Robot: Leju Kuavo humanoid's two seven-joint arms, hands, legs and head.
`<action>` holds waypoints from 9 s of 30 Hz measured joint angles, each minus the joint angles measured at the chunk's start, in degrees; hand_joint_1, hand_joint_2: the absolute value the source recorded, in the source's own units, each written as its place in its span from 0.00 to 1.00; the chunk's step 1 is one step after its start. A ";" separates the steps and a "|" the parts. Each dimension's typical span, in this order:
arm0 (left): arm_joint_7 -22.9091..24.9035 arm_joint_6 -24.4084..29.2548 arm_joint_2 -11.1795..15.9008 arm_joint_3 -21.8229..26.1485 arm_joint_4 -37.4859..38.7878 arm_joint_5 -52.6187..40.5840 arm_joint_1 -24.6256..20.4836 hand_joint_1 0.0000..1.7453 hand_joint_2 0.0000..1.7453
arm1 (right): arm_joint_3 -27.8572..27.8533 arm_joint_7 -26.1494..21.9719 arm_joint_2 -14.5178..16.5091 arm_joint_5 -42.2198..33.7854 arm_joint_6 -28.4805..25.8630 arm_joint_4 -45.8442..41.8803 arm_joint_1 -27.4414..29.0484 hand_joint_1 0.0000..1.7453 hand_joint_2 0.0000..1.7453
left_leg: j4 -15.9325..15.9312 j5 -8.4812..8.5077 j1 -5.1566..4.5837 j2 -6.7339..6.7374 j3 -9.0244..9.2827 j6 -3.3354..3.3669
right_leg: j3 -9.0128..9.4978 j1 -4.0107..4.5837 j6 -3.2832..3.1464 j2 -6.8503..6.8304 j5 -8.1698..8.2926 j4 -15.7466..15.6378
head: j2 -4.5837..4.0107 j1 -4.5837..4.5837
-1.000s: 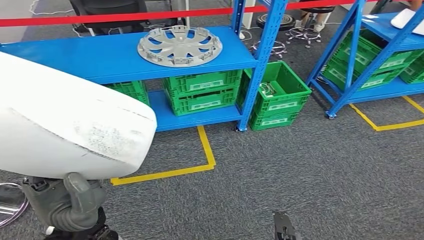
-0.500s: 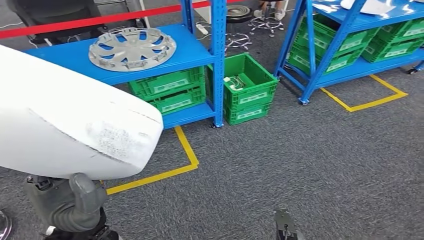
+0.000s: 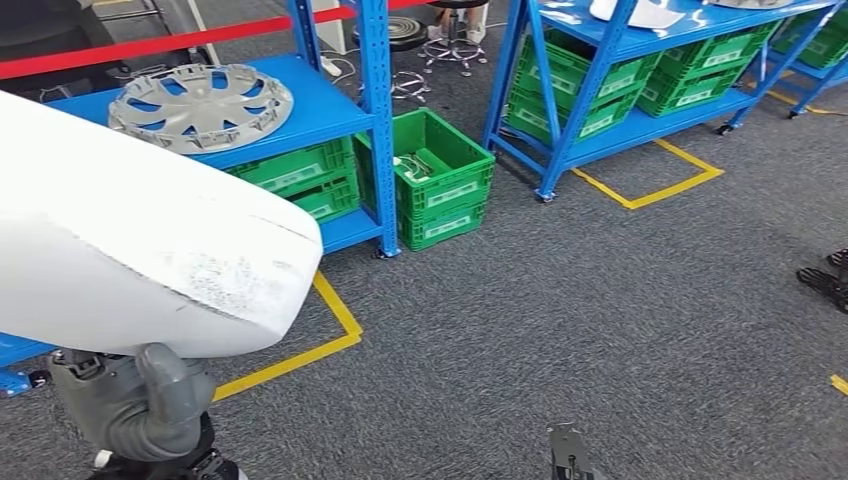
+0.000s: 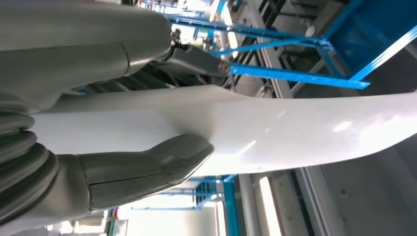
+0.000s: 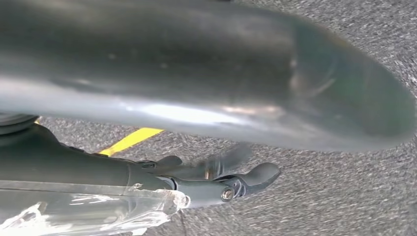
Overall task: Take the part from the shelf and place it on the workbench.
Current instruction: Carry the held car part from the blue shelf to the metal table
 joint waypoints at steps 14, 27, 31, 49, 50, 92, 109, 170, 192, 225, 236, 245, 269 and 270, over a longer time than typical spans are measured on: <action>0.00 -0.21 0.03 -0.03 -0.03 0.09 -0.26 1.00 1.00 | -0.24 0.00 0.02 0.02 0.05 -0.02 -0.33 0.00 0.00 | 2.23 -3.09 -0.69 4.39 0.46 -2.24 | 4.42 0.40 -2.55 -2.72 3.27 -6.64 | 0.00 0.02; 0.00 -0.02 0.12 -0.09 -0.07 0.10 -0.20 1.00 1.00 | -0.55 0.01 0.03 0.35 0.18 -0.01 -0.15 0.00 0.00 | 0.69 -0.60 0.36 -2.97 -0.02 -1.50 | 3.15 -0.58 -0.50 5.83 4.19 -6.76 | 0.00 -0.52; -0.01 -0.02 -0.08 -0.13 -0.08 0.08 -0.24 1.00 1.00 | -0.55 0.02 0.03 0.34 0.21 0.00 -0.17 0.00 0.00 | 0.46 -0.45 0.17 -0.08 0.13 -0.06 | -1.14 -0.09 0.16 -0.05 -0.06 1.65 | 0.00 0.21; -0.01 -0.02 0.27 -0.18 -0.11 -0.03 -0.33 1.00 1.00 | -0.63 -0.11 0.03 0.49 0.25 0.00 -0.42 0.00 0.00 | 15.98 -8.75 -0.66 1.45 -6.50 -2.45 | 4.03 0.47 -3.03 0.40 3.78 -6.77 | 0.00 -0.16; -0.01 -0.02 0.28 -0.19 -0.11 -0.03 -0.32 1.00 1.00 | -0.64 -0.11 0.03 0.49 0.25 0.00 -0.37 0.00 0.00 | 15.73 -7.65 -0.65 1.38 -6.66 -2.45 | 4.04 0.42 -2.99 1.18 3.81 -6.77 | 0.00 -0.17; 0.00 0.19 0.24 -1.00 -0.07 0.05 -0.97 1.00 1.00 | -1.19 0.02 0.03 0.66 0.27 0.00 0.15 0.00 0.00 | 0.60 -0.03 -0.29 0.38 -0.39 0.35 | -0.71 0.21 0.06 -0.12 -0.69 1.36 | 0.00 0.22; -0.01 0.16 0.43 -0.97 -0.07 0.06 -1.02 1.00 1.00 | -1.40 0.00 0.03 0.68 0.32 -0.02 -0.41 0.00 0.00 | 14.31 -8.42 -0.73 1.63 -5.58 -2.37 | 4.44 0.47 -2.96 -0.65 3.60 -6.87 | 0.01 -0.30; -0.01 0.18 0.36 -1.03 -0.07 0.09 -1.15 1.00 1.00 | -1.67 0.08 0.03 1.11 0.27 -0.02 -0.35 0.00 0.00 | 13.76 -8.10 -0.46 1.71 -5.25 -2.42 | 4.27 0.05 -2.42 -0.47 3.82 -6.79 | 0.01 -0.14; -0.02 0.20 0.16 -1.07 -0.07 0.11 -1.15 1.00 1.00 | -2.03 0.08 0.03 1.50 0.40 -0.02 -0.19 0.00 0.00 | 1.07 -0.85 -0.68 5.40 0.31 -0.63 | 3.59 0.28 0.05 -5.73 2.90 -4.52 | 0.02 0.51; -0.02 0.33 0.12 -1.09 -0.09 0.13 -1.20 1.00 1.00 | -2.26 0.10 0.01 1.75 0.38 -0.02 -0.04 0.00 0.00 | 1.18 -0.65 -0.44 4.96 0.06 0.00 | 2.05 0.27 0.19 -4.02 2.32 -1.74 | 0.01 0.49; -0.02 0.38 0.63 -1.01 -0.09 -0.07 -1.06 1.00 1.00 | -1.91 -0.60 0.02 4.75 -0.94 -0.02 -0.72 0.00 0.00 | 12.26 -3.92 -0.24 1.43 -5.83 -2.56 | 4.24 -0.13 -2.38 -0.76 3.48 -6.12 | 0.00 -0.07; -0.02 0.22 0.48 -1.15 -0.06 0.11 -1.36 1.00 1.00 | -1.38 0.98 0.01 5.38 0.05 -0.03 -0.55 0.00 0.00 | 1.29 0.45 0.09 0.77 -1.24 -0.09 | 2.03 -0.05 0.25 -0.79 0.78 -1.92 | 0.01 0.01; 4.18 -2.48 0.14 -1.38 3.52 4.82 -2.31 1.00 1.00 | -0.79 12.86 -0.05 8.36 -3.01 -0.01 -0.25 0.00 0.00 | 3.39 0.26 -0.21 0.81 -2.09 -2.56 | 4.42 0.16 -1.81 -0.96 3.27 -6.08 | 0.01 -0.32; 4.16 -2.57 0.08 -1.38 3.58 4.79 -2.37 1.00 1.00 | -0.79 13.02 -0.05 8.40 -3.18 -0.02 -0.26 0.00 0.00 | 1.72 0.52 -0.23 0.73 -1.36 -2.25 | 4.31 0.26 -1.47 -0.87 3.31 -6.07 | 0.01 -0.30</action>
